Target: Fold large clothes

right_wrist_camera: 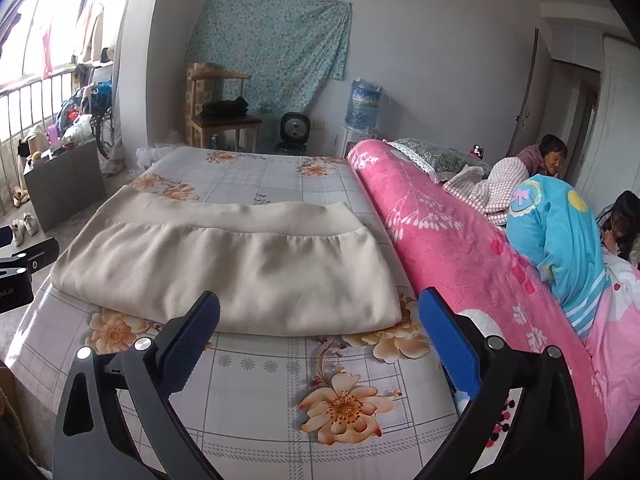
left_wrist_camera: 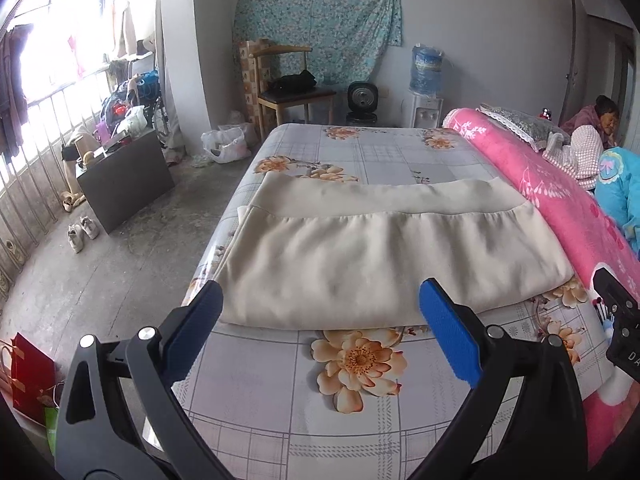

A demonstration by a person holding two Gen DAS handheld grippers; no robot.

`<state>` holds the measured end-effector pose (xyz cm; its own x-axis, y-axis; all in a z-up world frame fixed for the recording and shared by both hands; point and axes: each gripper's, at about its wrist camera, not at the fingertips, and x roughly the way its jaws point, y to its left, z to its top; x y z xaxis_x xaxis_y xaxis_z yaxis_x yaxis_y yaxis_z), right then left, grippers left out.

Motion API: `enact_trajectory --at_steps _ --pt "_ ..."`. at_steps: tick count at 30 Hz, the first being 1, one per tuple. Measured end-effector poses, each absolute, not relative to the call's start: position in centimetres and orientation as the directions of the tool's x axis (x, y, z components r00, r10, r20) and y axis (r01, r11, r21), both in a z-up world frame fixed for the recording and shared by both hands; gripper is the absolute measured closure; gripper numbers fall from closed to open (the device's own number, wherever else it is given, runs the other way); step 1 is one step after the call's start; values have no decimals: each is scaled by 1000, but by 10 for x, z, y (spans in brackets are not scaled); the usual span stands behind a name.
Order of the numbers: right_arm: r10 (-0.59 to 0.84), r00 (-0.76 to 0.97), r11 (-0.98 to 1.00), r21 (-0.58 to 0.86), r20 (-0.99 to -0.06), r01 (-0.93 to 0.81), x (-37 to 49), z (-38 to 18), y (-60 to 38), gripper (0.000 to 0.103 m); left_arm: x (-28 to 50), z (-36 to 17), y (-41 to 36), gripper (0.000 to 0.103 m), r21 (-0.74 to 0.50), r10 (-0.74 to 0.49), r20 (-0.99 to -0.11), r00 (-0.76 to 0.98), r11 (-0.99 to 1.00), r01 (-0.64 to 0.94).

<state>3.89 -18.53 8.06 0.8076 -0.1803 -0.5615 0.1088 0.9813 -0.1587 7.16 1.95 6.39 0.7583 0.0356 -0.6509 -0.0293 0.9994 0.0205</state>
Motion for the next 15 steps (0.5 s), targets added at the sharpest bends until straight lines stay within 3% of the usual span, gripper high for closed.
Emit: enact_trajectory --at_steps 6,15 --pt "-142 793 989 -110 -592 95 41 78 -189 6 71 59 18 8 -24 16 -655 755 999 -43" --pt "-110 759 994 -65 -642 89 50 70 -188 6 78 44 9 8 30 52 -708 705 999 -44"
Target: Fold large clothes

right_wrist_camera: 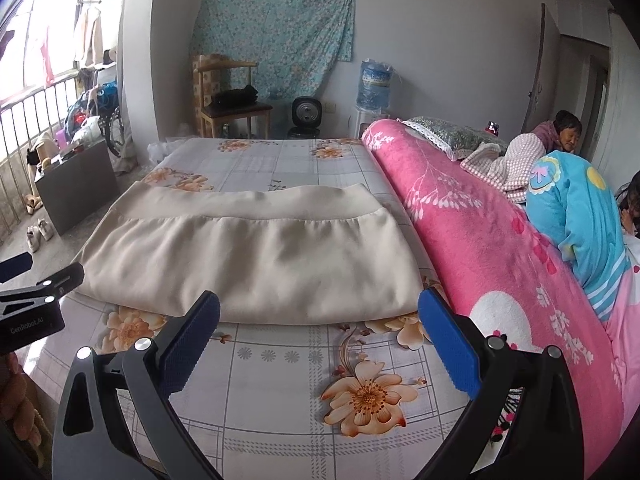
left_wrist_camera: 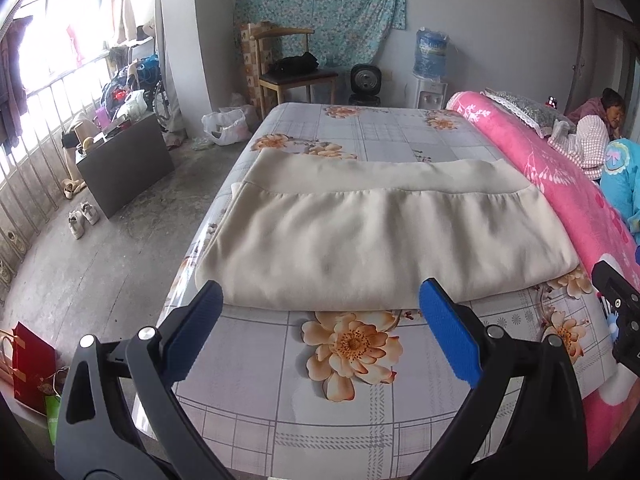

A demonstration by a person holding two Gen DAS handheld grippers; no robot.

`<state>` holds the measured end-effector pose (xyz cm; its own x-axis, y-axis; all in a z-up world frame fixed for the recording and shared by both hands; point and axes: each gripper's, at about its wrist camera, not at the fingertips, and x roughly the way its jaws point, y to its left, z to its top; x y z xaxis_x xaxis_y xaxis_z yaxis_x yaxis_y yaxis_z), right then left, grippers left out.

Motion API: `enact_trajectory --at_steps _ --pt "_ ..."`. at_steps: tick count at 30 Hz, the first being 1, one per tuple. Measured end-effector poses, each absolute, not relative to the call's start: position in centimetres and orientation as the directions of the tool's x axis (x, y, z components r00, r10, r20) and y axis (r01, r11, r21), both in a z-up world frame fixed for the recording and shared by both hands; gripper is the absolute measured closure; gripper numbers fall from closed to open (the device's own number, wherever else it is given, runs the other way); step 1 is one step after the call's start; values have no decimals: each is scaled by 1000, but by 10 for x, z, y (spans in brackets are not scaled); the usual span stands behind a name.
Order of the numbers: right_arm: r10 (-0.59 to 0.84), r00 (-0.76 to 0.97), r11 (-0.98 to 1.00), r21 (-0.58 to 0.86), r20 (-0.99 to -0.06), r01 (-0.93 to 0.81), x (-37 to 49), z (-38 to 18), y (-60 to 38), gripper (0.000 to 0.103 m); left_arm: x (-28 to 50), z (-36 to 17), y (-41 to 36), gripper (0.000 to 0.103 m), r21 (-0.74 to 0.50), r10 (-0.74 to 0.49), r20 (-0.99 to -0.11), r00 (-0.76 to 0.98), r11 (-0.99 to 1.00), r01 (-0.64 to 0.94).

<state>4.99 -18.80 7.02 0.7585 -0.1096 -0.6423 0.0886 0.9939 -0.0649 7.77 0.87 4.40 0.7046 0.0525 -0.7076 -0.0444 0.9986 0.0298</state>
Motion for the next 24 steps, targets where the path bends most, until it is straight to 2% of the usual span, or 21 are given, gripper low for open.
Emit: enact_trajectory --at_steps 8,16,24 --pt "-66 697 996 -8 -714 86 59 53 -195 6 88 16 11 8 -20 16 -808 588 998 -55" --pt "-44 628 996 15 -777 89 70 39 -196 6 93 7 8 8 1 27 -830 557 999 -47" --pt "-20 617 997 34 -787 76 76 37 -195 6 97 10 8 8 9 41 -840 542 998 -61"
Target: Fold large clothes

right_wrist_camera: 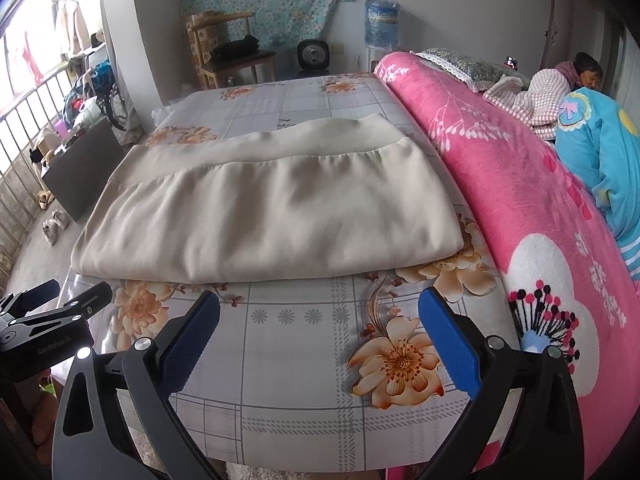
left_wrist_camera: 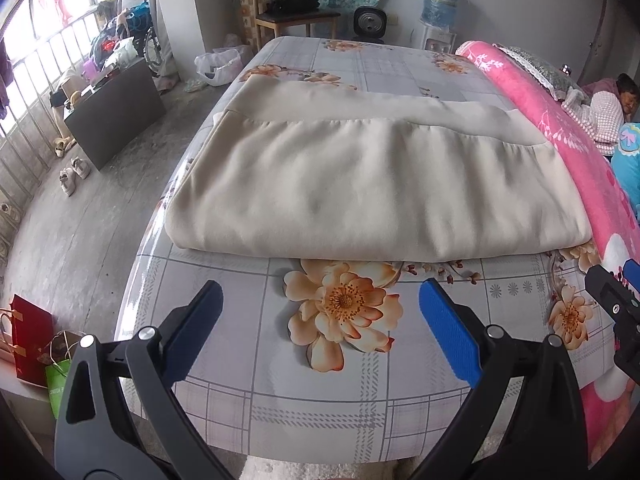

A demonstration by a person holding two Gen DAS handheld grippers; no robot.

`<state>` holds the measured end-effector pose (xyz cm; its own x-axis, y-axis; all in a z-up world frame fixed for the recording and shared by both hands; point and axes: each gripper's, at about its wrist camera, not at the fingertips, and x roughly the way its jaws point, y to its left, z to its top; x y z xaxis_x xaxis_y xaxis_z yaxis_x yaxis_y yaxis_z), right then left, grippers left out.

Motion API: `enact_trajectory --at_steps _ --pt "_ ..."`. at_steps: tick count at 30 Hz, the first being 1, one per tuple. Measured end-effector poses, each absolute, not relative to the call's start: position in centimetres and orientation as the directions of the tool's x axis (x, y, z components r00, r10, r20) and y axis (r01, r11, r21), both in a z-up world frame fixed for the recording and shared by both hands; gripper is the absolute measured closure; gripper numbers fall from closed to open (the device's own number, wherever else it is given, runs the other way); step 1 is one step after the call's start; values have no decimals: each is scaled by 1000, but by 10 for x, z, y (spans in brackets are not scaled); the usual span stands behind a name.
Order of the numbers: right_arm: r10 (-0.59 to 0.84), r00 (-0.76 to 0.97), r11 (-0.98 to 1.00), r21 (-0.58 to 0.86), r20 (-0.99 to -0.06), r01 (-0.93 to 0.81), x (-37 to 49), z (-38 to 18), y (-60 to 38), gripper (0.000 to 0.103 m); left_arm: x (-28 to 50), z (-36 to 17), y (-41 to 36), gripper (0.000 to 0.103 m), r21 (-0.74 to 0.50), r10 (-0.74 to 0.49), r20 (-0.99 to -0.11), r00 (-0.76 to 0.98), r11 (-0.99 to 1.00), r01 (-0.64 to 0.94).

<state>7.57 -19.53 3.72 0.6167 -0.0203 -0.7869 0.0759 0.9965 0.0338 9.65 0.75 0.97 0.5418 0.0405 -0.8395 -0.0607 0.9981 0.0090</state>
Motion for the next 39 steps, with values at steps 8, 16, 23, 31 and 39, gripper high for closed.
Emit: enact_trajectory --at_steps 8,16,23,31,39 --pt "-10 585 996 47 -811 82 81 30 -196 6 97 11 5 8 13 42 -852 522 998 -60" --pt "-11 577 997 33 -817 66 82 29 -188 6 97 11 5 8 -1 28 -854 520 998 -55" --pt "-25 579 998 14 -815 63 82 31 -186 6 96 12 6 8 -7 25 -853 522 998 -60" --pt "-29 588 998 11 -809 64 84 35 -184 6 95 12 7 8 -10 22 -854 521 998 -57" --pt "-28 582 998 6 -812 56 85 34 -182 6 96 14 3 8 -15 9 -853 521 999 -41"
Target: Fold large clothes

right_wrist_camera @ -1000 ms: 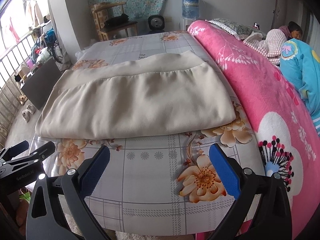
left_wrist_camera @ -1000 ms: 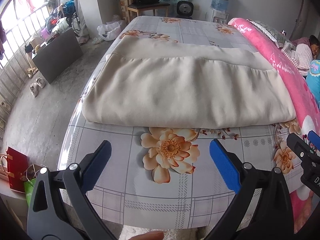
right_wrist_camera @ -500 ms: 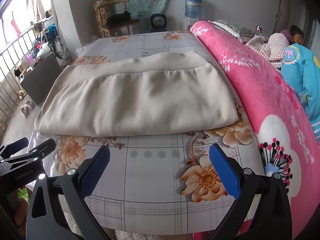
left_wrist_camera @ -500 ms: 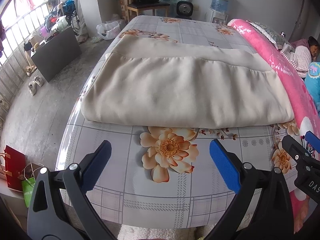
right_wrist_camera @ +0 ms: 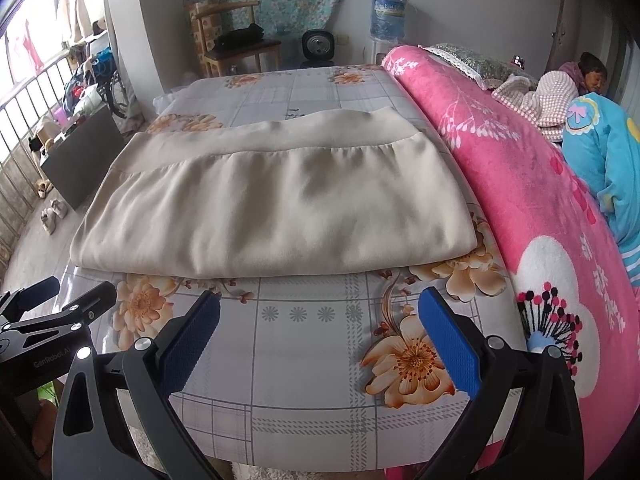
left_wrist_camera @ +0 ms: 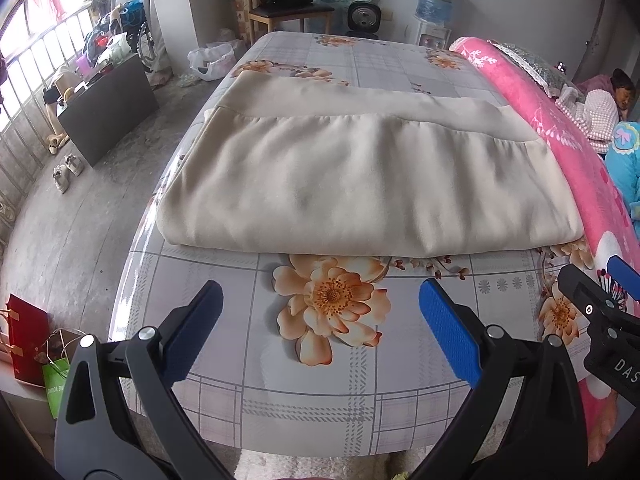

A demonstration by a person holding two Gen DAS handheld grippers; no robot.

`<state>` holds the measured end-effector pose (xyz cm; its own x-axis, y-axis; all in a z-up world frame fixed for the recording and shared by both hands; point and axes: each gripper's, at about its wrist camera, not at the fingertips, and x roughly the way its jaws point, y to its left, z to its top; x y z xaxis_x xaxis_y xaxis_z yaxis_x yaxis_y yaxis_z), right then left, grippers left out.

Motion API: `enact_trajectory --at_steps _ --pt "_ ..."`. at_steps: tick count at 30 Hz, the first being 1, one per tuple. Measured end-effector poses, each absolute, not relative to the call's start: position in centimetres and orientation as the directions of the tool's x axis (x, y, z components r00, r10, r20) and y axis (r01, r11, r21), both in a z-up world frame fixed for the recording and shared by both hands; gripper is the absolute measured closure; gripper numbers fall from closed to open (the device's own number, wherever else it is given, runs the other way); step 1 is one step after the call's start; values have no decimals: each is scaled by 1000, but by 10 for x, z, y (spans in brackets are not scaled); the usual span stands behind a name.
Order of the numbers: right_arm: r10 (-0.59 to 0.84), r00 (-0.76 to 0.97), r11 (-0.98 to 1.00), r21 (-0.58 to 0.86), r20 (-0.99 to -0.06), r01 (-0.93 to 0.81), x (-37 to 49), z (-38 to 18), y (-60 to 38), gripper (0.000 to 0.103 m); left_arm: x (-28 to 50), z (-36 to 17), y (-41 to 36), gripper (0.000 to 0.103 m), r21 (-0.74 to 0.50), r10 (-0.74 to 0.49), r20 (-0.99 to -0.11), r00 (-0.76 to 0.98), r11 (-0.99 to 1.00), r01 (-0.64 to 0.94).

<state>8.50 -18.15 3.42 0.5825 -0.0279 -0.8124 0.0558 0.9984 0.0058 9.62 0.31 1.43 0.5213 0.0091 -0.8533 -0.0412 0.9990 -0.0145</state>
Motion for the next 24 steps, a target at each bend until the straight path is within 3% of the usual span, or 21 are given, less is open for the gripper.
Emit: enact_trajectory --at_steps 24 --pt "-24 563 999 5 -826 49 87 27 -181 6 99 16 -4 8 -10 1 -851 524 1000 -19"
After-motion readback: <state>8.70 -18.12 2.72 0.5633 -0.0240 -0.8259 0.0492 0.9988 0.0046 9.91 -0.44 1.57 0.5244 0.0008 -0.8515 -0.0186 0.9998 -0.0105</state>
